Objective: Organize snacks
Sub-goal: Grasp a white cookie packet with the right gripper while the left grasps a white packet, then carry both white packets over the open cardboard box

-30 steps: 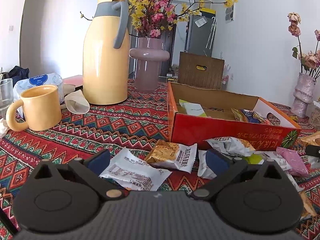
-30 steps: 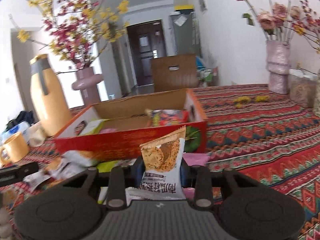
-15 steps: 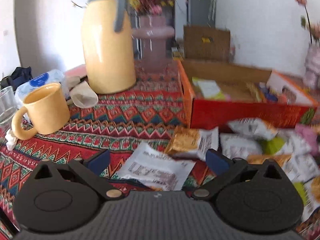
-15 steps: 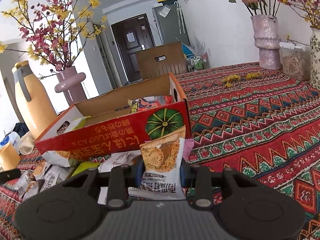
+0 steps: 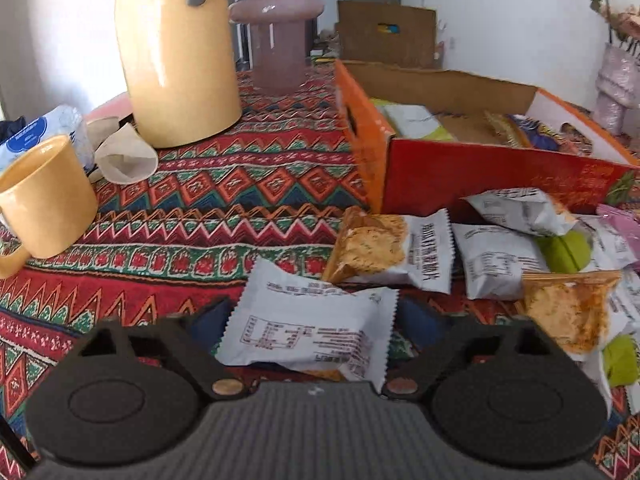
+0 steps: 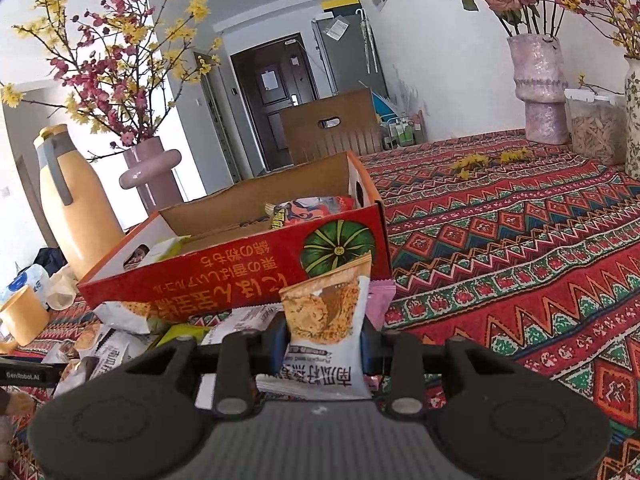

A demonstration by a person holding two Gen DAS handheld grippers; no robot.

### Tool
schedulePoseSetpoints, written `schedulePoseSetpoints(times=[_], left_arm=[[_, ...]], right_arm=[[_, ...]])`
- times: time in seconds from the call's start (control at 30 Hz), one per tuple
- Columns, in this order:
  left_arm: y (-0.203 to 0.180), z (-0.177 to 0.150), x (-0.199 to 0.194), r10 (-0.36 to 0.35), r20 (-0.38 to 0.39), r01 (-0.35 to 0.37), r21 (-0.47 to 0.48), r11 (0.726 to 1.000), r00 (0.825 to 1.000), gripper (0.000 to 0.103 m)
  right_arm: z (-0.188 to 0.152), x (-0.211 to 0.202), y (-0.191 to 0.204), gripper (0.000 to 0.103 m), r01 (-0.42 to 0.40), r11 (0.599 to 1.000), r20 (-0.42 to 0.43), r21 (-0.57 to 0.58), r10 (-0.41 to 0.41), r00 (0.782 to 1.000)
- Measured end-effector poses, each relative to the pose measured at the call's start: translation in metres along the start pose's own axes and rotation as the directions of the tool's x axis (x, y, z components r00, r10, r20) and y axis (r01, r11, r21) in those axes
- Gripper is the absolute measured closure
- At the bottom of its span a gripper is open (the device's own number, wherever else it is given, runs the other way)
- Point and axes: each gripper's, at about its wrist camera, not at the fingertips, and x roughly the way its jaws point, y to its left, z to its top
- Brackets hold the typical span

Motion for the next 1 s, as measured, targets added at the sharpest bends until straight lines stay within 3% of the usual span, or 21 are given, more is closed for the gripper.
schedulePoseSetpoints(times=[0.17, 0.33, 0.67, 1.0], left_arm=[[-0.006, -0.003, -0.008, 0.011, 0.021, -0.011, 0.012, 1.0, 1.0, 0.041], [-0.005, -0.006, -0.014, 0.018, 0.032, -0.018, -0.001, 1.0, 0.999, 0.048], [-0.007, -0.004, -0.046, 0.028, 0.133, -0.024, -0.03, 0.999, 0.991, 0.048], [-0.035, 0.039, -0.072, -0.024, 0.268, 0.034, -0.033, 0.999, 0.963, 0.048]], right_arm=[[0.0, 0.0, 0.001, 0.069, -0.002, 1.0, 0.001, -0.003, 0.002, 1.0], [0.0, 0.0, 0.001, 0.069, -0.003, 1.0, 0.001, -0.003, 0.003, 1.0], [0.0, -0.005, 0.003, 0.069, -0.013, 1.0, 0.025, -0.014, 0.013, 1.0], [0.029, -0.026, 0.03, 0.069, -0.073, 0.99, 0.078, -0.118, 0.082, 0.994]])
